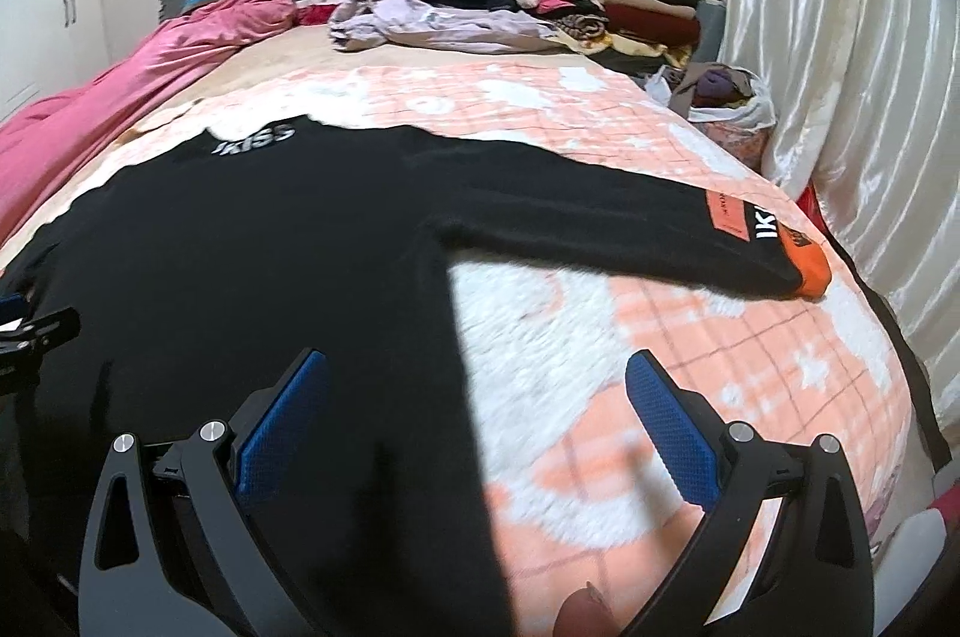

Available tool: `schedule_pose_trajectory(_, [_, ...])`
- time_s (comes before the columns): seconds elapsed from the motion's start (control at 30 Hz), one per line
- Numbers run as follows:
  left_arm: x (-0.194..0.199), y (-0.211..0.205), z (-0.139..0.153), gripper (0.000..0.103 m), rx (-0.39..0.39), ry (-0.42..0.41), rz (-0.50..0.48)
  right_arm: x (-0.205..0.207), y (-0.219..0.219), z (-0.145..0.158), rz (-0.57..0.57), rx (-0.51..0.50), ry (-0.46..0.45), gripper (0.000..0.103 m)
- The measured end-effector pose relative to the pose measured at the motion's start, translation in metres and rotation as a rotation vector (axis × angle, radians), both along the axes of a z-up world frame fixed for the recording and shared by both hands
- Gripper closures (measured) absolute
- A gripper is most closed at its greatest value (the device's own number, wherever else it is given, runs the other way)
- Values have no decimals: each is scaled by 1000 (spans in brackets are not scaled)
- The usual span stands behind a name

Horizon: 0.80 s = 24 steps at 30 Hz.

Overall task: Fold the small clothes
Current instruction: 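Grasp the orange cuff of a sleeve with the right tool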

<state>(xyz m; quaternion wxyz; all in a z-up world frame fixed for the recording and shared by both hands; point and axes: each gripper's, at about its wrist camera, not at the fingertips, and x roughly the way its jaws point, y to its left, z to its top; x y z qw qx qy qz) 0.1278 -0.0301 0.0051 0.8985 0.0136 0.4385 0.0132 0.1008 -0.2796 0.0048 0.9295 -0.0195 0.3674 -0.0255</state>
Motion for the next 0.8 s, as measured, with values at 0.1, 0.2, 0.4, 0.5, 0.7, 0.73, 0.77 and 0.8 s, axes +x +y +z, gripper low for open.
schedule_pose_trajectory(0.1, [15,-7,-3,8,8,8,-14,20,-22,0,-49,-12,-4,4])
schedule_pose_trajectory(0.2, [30,-13,-5,8,5,13,-28,35,-46,3,-97,-8,-9,4])
schedule_pose_trajectory(0.4, [54,-24,-9,8,-4,15,-49,66,-117,9,-272,3,-9,4])
schedule_pose_trajectory(0.5, [64,-26,-12,8,-39,16,-65,80,-165,4,-370,85,30,4])
schedule_pose_trajectory(0.7, [84,-37,-14,8,-7,-11,-73,103,-244,-17,-554,128,99,4])
schedule_pose_trajectory(0.73, [86,-38,-15,8,-7,-11,-76,104,-252,-20,-573,132,106,4])
schedule_pose_trajectory(0.77, [88,-39,-16,8,-6,-11,-80,107,-260,-22,-585,145,112,4])
schedule_pose_trajectory(0.8, [91,-39,-18,8,-2,-8,-81,108,-265,-24,-583,160,113,4])
